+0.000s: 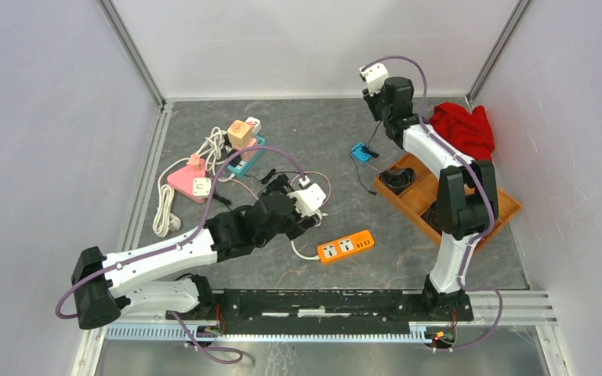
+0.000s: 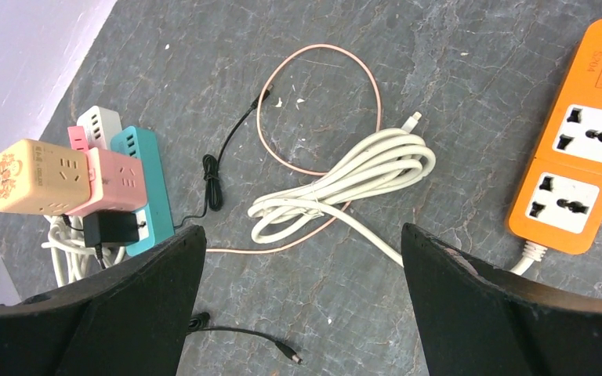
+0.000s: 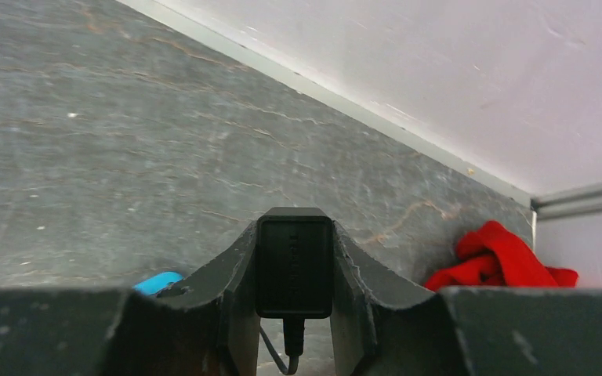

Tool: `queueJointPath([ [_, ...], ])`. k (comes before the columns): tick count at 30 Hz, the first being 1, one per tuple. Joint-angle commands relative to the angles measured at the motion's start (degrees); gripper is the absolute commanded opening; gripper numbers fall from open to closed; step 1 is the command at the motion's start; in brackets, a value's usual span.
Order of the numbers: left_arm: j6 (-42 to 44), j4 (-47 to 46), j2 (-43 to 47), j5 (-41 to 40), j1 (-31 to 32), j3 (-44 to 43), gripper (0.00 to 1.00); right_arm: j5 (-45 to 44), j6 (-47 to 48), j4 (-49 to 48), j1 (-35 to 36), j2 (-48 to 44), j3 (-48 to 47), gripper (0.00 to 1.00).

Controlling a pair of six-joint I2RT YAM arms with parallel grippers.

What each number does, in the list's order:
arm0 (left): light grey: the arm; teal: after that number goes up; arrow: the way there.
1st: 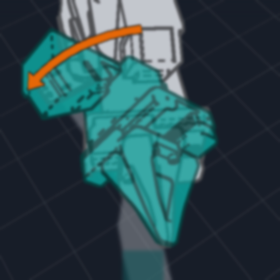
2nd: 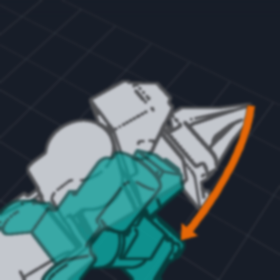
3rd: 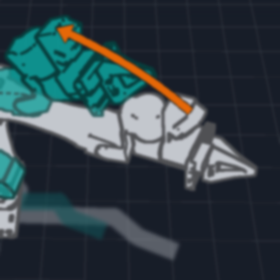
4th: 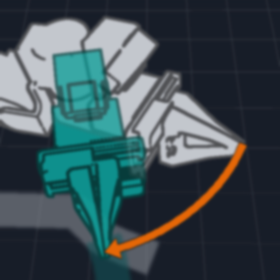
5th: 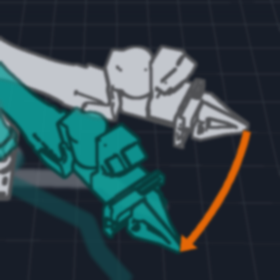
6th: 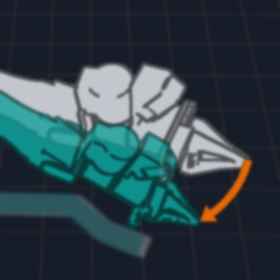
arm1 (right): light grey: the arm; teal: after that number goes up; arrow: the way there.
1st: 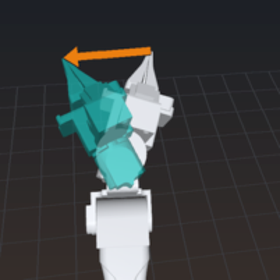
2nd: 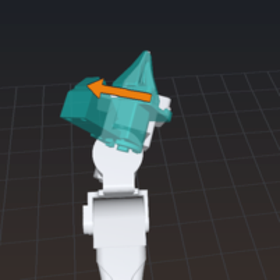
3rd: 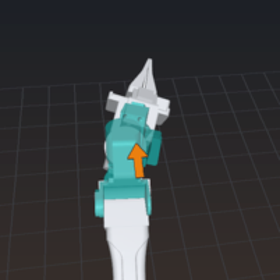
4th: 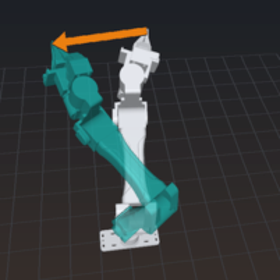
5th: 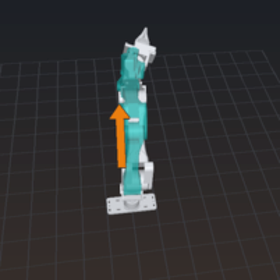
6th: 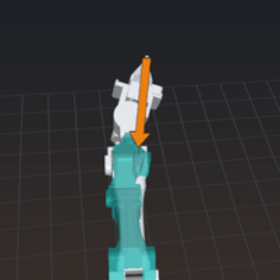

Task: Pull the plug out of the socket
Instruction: Place the plug at the center of the board.

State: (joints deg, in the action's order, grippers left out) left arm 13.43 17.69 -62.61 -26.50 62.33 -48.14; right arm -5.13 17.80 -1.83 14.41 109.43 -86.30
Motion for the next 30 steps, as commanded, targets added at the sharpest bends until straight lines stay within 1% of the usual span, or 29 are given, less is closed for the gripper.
queueJointPath([
  [1, 2.71, -0.28, 0.69, -1.68, -0.10, -0.05, 1.00, -3.83, 0.04, -3.30, -2.23, 1.49, -1.16, 0.05],
  [7, 3.01, -0.46, 0.31, -2.22, -0.10, 0.24, 1.00, 0.14, -0.76, -0.09, -5.00, 4.45, 1.22, 0.07],
  [13, 3.28, -0.51, -0.12, -2.66, -0.11, 0.50, 1.00, 1.50, -1.54, -0.46, -6.42, 5.06, 5.58, 0.07],
  [18, 3.61, -0.51, -0.65, -3.01, -0.10, 0.67, 1.00, 3.02, -1.63, 0.36, -6.97, 6.35, 7.70, 0.15],
  [21, 3.79, -0.62, -0.76, -3.35, -0.10, 0.84, 1.00, 3.89, -2.05, 0.68, -7.02, 6.67, 8.87, 0.17],
  [24, 3.85, -0.68, -0.69, -3.59, -0.12, 0.98, 1.00, 4.88, -2.49, 1.17, -7.02, 6.41, 9.56, 0.24],
  [26, 4.02, -0.73, -0.76, -3.77, -0.11, 1.10, 1.00, 5.00, -2.73, 1.42, -7.11, 5.96, 10.07, 0.32],
  [28, 4.06, -0.75, -0.76, -3.82, -0.10, 1.11, 1.00, 7.48, -2.94, 1.43, -7.20, 5.09, 10.59, 0.42],
  [30, 4.13, -0.77, -0.82, -4.03, -0.10, 1.12, 1.00, 9.23, -3.41, 1.61, -7.27, 4.12, 10.97, 0.49],
])
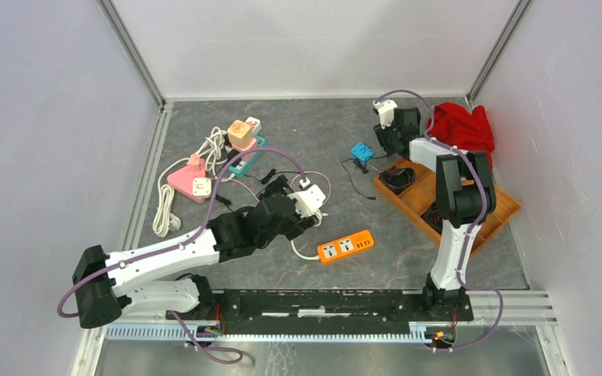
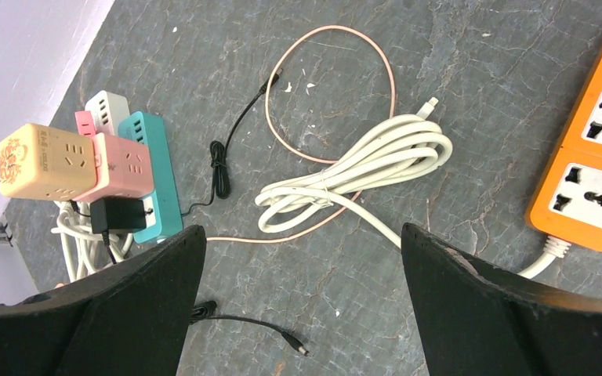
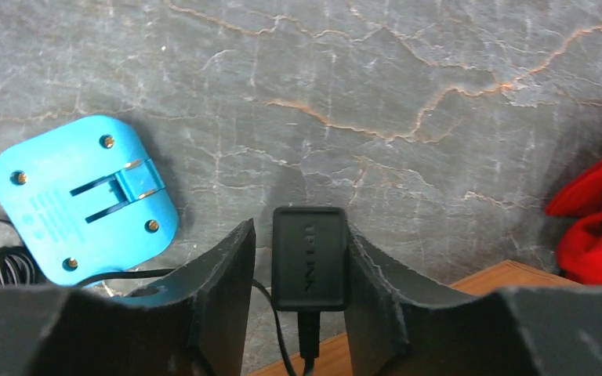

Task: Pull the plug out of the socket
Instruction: Place the plug at the center of the board.

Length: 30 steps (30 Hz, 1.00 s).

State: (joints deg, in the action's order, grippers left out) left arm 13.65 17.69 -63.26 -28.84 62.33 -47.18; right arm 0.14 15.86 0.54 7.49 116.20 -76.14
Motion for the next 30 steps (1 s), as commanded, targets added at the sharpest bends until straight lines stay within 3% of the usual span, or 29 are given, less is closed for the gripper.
queueJointPath([
  [1, 3.93, -0.75, -0.19, -1.74, -0.14, 0.13, 1.00, 4.72, -1.80, -0.77, -0.37, -3.30, 1.12, 0.53],
  [10, 4.10, -0.79, 0.13, -1.66, -0.11, 0.16, 1.00, 11.38, -4.58, -2.14, -0.74, -12.86, 5.08, 0.82],
  [15, 4.07, -0.78, 0.63, -1.25, -0.12, 0.16, 1.00, 20.06, -3.89, -3.82, -0.97, -22.73, 11.14, 0.86],
  [20, 4.01, -0.73, 1.04, -0.37, -0.12, 0.16, 1.00, 37.29, 2.40, -6.79, -1.17, -36.14, 22.82, 0.97],
  [24, 4.14, -0.98, 1.22, 0.28, -0.10, 0.36, 1.00, 50.05, 4.78, -6.85, -1.22, -44.55, 29.02, 0.98],
  [30, 4.93, -0.99, 1.49, -0.48, -0.14, 0.77, 1.00, 57.02, 14.55, -8.10, -1.18, -54.06, 37.59, 0.98],
])
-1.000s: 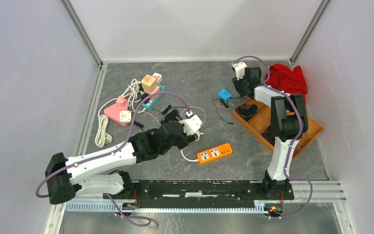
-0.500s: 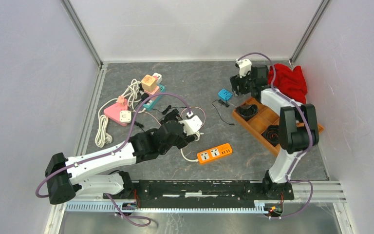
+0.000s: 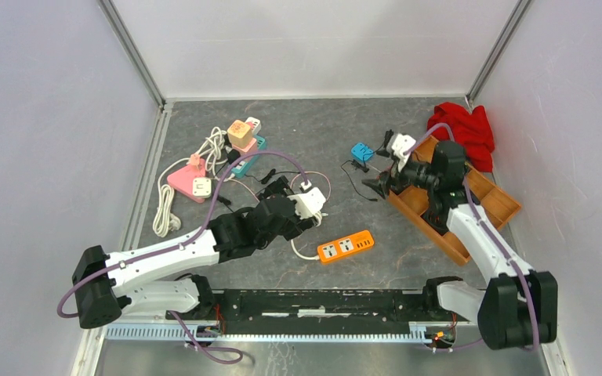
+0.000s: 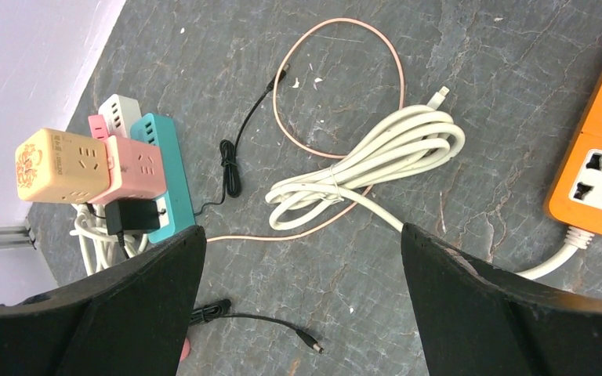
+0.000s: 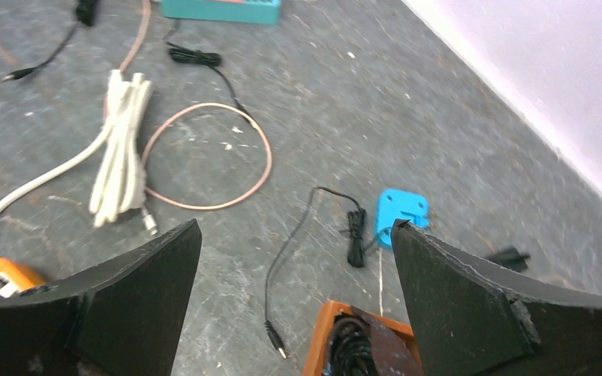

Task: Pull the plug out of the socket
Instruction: Place the plug at the center of the board.

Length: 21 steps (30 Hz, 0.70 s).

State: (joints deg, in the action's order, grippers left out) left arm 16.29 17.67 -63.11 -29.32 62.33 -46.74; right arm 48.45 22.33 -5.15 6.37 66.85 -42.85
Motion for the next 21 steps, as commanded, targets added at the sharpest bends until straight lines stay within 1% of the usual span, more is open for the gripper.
queueJointPath([
  [1, 2.40, -1.13, 1.40, -0.41, -0.15, 0.49, 1.00, 9.77, 9.75, -2.49, -0.13, -5.66, 5.35, 0.98],
  [5, 2.97, -2.04, 1.74, -1.96, -0.18, 1.36, 1.00, 16.90, 18.90, 0.71, -0.13, -8.50, 8.50, 0.98],
  [8, 3.18, -2.14, 1.77, -3.06, -0.26, 1.65, 1.00, 20.14, 25.70, 4.93, -0.13, -9.09, 8.86, 0.98],
  [10, 3.35, -2.28, 1.81, -3.96, -0.45, 1.65, 1.00, 22.95, 31.71, 11.68, -0.13, -8.65, 8.34, 0.98],
  [13, 3.38, -2.39, 2.13, -5.11, -0.86, 1.77, 1.00, 26.85, 44.83, 22.94, 0.08, -7.41, 7.66, 0.98],
  [15, 3.52, -2.62, 2.49, -5.62, -1.16, 1.86, 1.00, 26.80, 50.73, 28.38, 0.83, -6.32, 6.83, 0.98],
  [17, 3.65, -2.81, 2.91, -5.86, -1.56, 1.99, 1.00, 23.68, 55.90, 33.36, 2.87, -5.30, 5.17, 0.98],
  [19, 3.59, -2.83, 3.27, -5.92, -1.90, 2.00, 1.00, 20.32, 57.96, 35.71, 5.06, -4.26, 4.53, 0.98],
  [21, 3.51, -2.99, 3.41, -5.92, -2.34, 2.00, 1.00, 17.52, 57.98, 35.27, 7.54, -3.79, 4.93, 0.98],
])
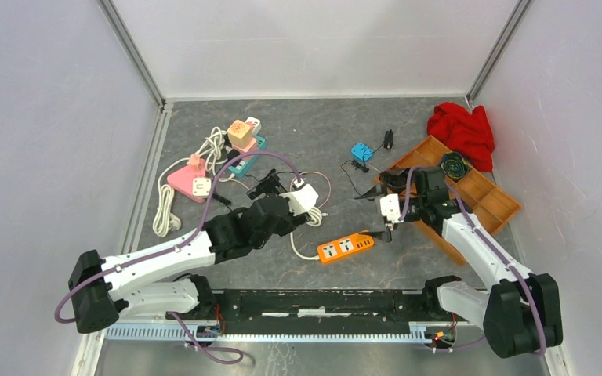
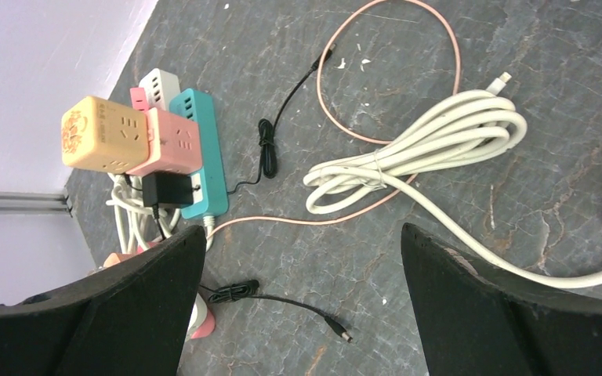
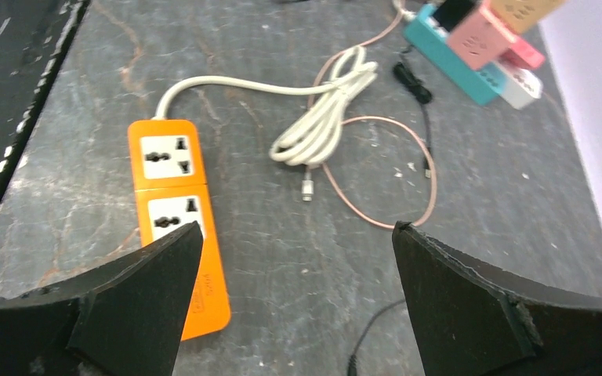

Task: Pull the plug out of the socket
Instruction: Place the plug at the center of the board, then pick up the socket from the center of the board.

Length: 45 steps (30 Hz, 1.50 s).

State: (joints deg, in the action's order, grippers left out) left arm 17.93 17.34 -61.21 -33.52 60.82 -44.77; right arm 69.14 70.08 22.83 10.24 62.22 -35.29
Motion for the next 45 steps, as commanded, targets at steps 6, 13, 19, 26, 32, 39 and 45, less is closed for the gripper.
queueJointPath([
  [6, 1.93, -2.66, 1.27, -2.58, -1.29, -0.21, 1.00, -10.48, 9.36, 5.62, 10.96, 3.13, -1.30, 0.98],
  [13, 1.58, -2.56, 1.74, -3.97, -2.42, -0.48, 1.00, -16.23, 4.59, 0.76, 18.04, 8.07, -0.02, 0.98],
  [19, 0.93, -2.80, 2.30, -4.00, -3.67, -0.62, 1.00, -22.08, 1.20, -2.00, 23.35, 11.94, 0.14, 0.98],
  [26, 0.52, -3.19, 2.85, -2.74, -5.04, -0.56, 1.00, -27.39, 1.40, -0.96, 28.93, 17.28, -0.99, 0.92],
  [32, 0.51, -3.08, 2.57, -1.89, -5.10, -0.57, 1.00, -29.94, -1.07, -0.99, 30.64, 20.32, -2.61, 0.83],
  [39, 0.52, -2.92, 2.59, -1.31, -5.14, -0.69, 1.00, -31.02, -3.05, 0.62, 30.68, 22.75, -4.83, 0.74],
  [45, 0.50, -2.85, 2.74, -1.33, -5.11, -0.78, 1.00, -31.57, -5.24, 0.80, 30.70, 24.16, -6.16, 0.68],
])
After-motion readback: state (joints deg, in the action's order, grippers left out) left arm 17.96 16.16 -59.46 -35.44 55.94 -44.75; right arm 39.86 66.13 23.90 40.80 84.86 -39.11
